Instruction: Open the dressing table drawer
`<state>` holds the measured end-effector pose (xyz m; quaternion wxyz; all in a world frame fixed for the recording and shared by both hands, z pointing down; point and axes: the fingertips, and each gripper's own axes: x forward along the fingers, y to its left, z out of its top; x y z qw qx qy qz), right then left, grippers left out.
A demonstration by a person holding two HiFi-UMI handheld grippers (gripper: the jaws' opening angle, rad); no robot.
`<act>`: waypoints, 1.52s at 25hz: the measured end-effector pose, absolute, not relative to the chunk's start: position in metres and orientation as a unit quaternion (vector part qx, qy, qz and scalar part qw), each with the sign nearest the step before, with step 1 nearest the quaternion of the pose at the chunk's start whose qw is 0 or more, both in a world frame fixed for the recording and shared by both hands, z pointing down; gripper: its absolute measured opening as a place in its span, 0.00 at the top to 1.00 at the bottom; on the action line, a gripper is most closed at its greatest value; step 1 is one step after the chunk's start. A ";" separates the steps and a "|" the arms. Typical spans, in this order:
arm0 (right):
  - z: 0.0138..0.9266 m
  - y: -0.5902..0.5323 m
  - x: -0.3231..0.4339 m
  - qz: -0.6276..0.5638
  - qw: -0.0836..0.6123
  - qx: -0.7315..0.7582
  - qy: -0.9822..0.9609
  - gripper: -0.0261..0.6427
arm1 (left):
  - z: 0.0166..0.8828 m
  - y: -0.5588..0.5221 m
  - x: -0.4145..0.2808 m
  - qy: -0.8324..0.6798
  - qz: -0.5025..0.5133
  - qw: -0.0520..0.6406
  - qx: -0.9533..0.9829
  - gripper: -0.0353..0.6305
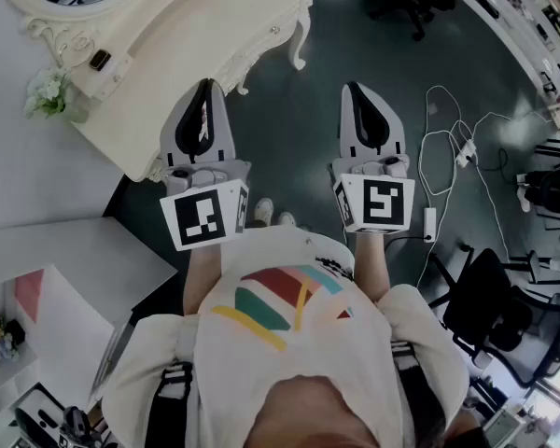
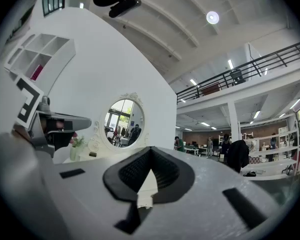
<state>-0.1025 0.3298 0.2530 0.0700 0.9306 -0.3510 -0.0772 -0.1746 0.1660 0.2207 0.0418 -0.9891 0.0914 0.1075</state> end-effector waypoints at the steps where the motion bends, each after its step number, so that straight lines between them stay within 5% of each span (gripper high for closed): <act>1: 0.253 0.330 -0.102 -0.077 0.070 0.930 -0.351 0.96 | 0.221 0.167 -0.174 0.091 0.107 0.042 -0.989 0.93; 24: 0.288 0.348 -0.101 -0.070 0.069 0.910 -0.403 0.96 | 0.235 0.164 -0.170 0.142 0.105 0.043 -0.983 0.93; 38: 0.330 0.205 0.012 -0.045 0.083 0.844 -0.528 0.96 | 0.274 0.073 -0.069 0.201 0.106 0.056 -0.972 0.93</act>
